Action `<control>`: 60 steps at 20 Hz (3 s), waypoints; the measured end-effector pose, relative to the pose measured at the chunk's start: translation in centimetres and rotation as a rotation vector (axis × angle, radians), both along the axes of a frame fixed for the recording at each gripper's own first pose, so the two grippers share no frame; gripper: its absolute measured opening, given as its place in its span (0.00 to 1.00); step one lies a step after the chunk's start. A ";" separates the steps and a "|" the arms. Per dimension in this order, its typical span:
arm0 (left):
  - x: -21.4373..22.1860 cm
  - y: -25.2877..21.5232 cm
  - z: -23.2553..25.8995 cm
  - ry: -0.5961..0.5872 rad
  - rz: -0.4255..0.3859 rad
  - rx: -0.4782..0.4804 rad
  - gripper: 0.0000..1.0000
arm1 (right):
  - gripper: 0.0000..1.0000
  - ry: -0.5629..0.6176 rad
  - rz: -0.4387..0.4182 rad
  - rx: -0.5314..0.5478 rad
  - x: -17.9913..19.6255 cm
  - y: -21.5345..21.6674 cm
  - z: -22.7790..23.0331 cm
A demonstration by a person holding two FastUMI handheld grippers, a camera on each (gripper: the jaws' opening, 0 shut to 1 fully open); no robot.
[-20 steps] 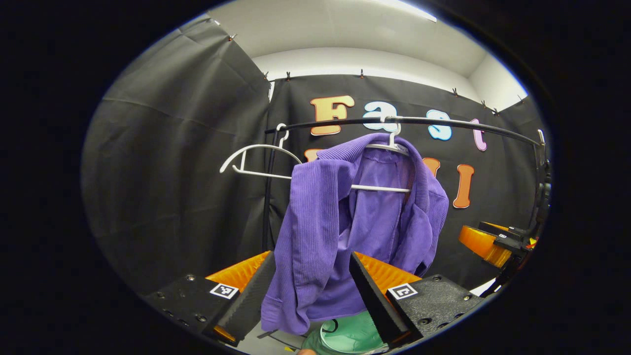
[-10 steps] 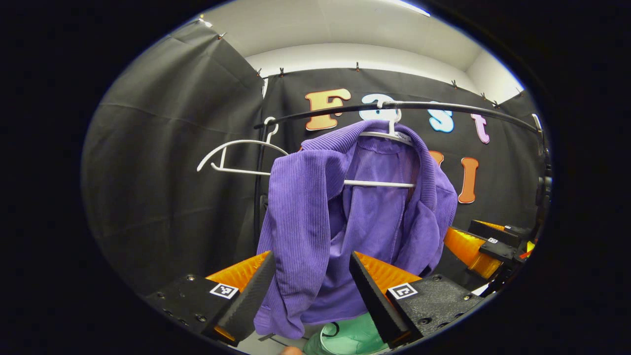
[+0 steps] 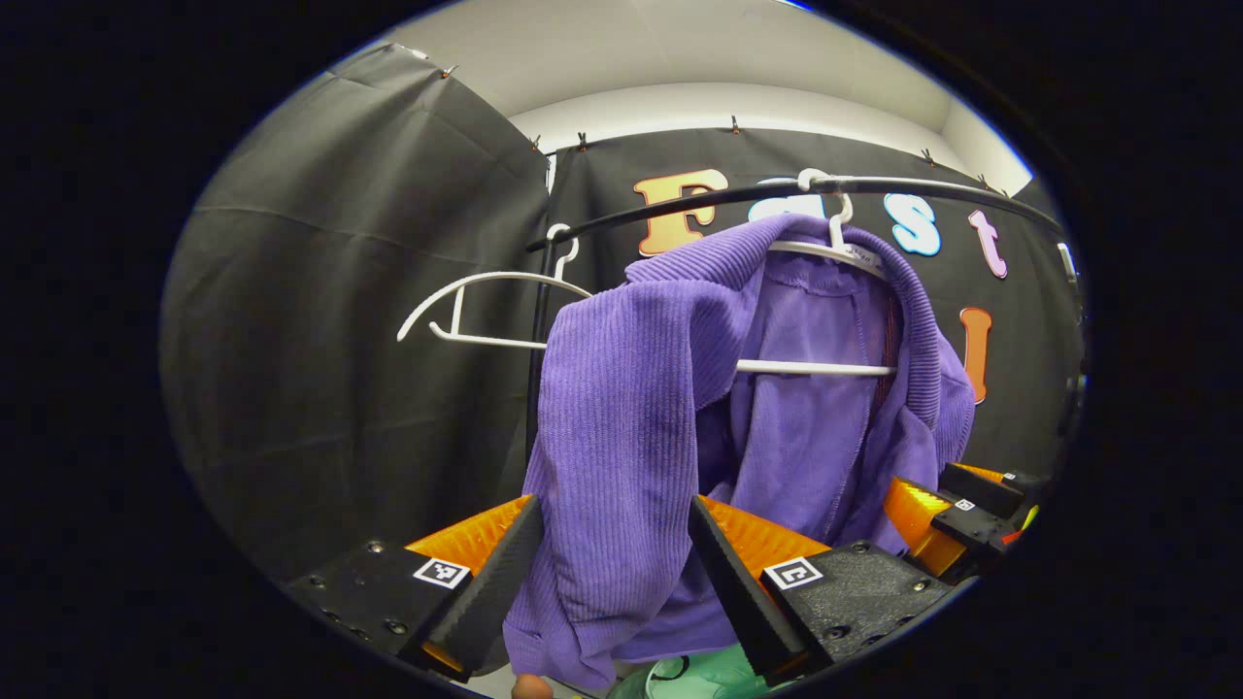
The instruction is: Grasp the clothes on the hanger with both hands and then place them into the laundry hamper below.
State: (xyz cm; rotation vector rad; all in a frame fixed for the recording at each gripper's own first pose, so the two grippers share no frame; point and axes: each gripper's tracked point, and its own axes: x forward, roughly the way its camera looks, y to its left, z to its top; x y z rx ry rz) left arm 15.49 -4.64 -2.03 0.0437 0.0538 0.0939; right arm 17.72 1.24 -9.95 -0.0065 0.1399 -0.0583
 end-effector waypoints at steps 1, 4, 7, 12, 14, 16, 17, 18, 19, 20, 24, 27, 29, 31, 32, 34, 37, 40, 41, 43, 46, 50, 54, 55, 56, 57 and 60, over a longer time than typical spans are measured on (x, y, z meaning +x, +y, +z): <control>0.6 0.1 -0.3 0.002 0.006 0.000 0.99 | 0.98 0.001 -0.001 0.011 0.5 0.0 -0.2; 1.8 0.2 -0.8 0.007 0.019 0.004 0.92 | 0.89 0.007 0.036 0.053 1.4 0.7 -1.0; 2.5 0.4 -1.0 0.000 0.030 0.001 0.95 | 0.61 0.017 0.055 0.077 2.3 0.8 -1.5; 3.8 0.7 -1.7 0.030 0.025 -0.006 0.40 | 0.28 0.004 0.125 0.094 1.8 1.1 -0.6; 4.0 -0.7 -1.5 0.011 -0.062 -0.044 0.05 | 0.09 0.004 0.125 0.089 1.7 0.2 -0.1; 3.6 -0.4 -1.6 0.027 -0.095 -0.063 0.00 | 0.09 0.032 0.132 0.124 2.1 -0.9 0.3; 3.2 0.1 -1.4 0.027 -0.103 -0.056 0.00 | 0.09 0.045 0.135 0.152 2.3 -1.8 0.6; 3.0 0.3 -1.0 0.027 -0.107 -0.049 0.00 | 0.09 0.055 0.133 0.181 2.6 -2.9 1.3; 2.8 0.4 -0.7 0.026 -0.115 -0.049 0.00 | 0.09 0.062 0.135 0.207 2.8 -3.8 1.8; 2.4 0.7 -0.4 0.027 -0.127 -0.056 0.00 | 0.09 0.073 0.141 0.228 2.8 -4.4 2.3; 1.0 2.1 1.6 0.021 -0.146 -0.077 0.00 | 0.09 0.118 0.146 0.275 3.2 -7.3 4.1; 0.5 4.4 3.4 0.003 -0.116 -0.063 0.00 | 0.09 0.172 0.154 0.302 3.6 -8.6 5.0; 0.1 5.1 4.5 -0.002 -0.112 -0.071 0.00 | 0.09 0.181 0.145 0.334 4.2 -9.8 6.1; 0.1 6.3 5.7 -0.014 -0.094 -0.060 0.00 | 0.09 0.187 0.145 0.382 4.8 -10.7 7.3; 0.0 7.0 6.3 -0.029 -0.077 -0.041 0.00 | 0.09 0.195 0.149 0.414 5.0 -11.0 7.7; 0.2 8.3 8.4 -0.069 -0.045 -0.015 0.00 | 0.09 0.197 0.150 0.469 5.8 -11.9 8.5; 0.7 9.6 10.6 -0.097 -0.034 -0.025 0.00 | 0.09 0.186 0.154 0.516 6.5 -12.9 9.6; 1.9 11.5 12.9 -0.131 -0.001 0.016 0.00 | 0.09 0.167 0.156 0.524 6.7 -13.7 10.7; 2.3 11.7 13.3 -0.136 0.009 0.036 0.00 | 0.09 0.160 0.157 0.524 6.7 -13.7 10.9; 3.2 11.9 13.5 -0.133 0.025 0.084 0.00 | 0.09 0.154 0.151 0.526 6.8 -14.0 11.0; 4.5 11.9 14.7 -0.149 0.051 0.105 0.00 | 0.09 0.142 0.134 0.560 7.6 -14.3 11.3; 6.1 12.5 17.4 -0.200 0.100 0.139 0.00 | 0.09 0.116 0.118 0.559 9.5 -14.7 11.9; 7.0 12.9 17.5 -0.186 0.120 0.181 0.00 | 0.09 0.124 0.109 0.571 10.2 -15.0 11.5; 7.2 13.1 16.7 -0.167 0.115 0.166 0.00 | 0.09 0.129 0.097 0.577 10.3 -15.6 11.1; 7.6 13.4 15.5 -0.137 0.112 0.157 0.00 | 0.09 0.141 0.083 0.580 10.6 -16.1 10.5; 7.9 13.5 14.0 -0.095 0.098 0.137 0.00 | 0.09 0.171 0.084 0.589 10.5 -16.1 9.5; 8.2 13.7 10.1 -0.029 0.084 0.067 0.00 | 0.09 0.203 0.070 0.556 9.6 -16.4 7.3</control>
